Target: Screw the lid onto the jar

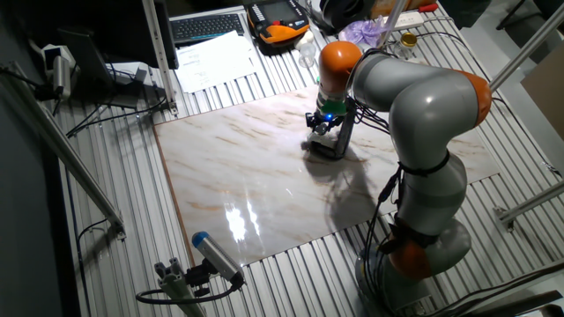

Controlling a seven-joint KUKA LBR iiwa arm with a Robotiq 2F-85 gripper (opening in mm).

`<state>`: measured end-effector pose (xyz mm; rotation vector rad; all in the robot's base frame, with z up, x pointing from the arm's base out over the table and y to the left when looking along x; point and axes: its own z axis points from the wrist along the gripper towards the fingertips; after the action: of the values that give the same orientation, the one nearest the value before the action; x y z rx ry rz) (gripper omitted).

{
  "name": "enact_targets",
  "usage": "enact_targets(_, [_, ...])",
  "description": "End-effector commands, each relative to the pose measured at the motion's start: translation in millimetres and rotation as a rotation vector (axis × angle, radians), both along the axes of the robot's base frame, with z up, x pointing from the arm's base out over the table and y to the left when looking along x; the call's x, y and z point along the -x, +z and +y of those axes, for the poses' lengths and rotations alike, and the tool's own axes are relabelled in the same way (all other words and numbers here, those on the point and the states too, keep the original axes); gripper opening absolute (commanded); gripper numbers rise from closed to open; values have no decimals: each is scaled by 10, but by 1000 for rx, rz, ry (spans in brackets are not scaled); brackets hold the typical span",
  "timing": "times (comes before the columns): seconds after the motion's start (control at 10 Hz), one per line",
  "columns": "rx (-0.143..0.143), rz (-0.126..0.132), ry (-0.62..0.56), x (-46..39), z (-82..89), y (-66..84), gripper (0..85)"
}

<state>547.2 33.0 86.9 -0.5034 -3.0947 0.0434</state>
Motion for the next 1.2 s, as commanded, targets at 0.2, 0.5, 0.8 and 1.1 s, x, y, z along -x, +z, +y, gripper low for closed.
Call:
enact_targets(0.2, [-7,0,-99,-1,3,2,510])
enact_targets(0.5, [-10,13,-142,-3,-1,4,510])
enact_targets(0.8, [-25,44,-136,1,-7,21,510])
enact_targets(1.1, [-33,23,-202,2,-7,24,510])
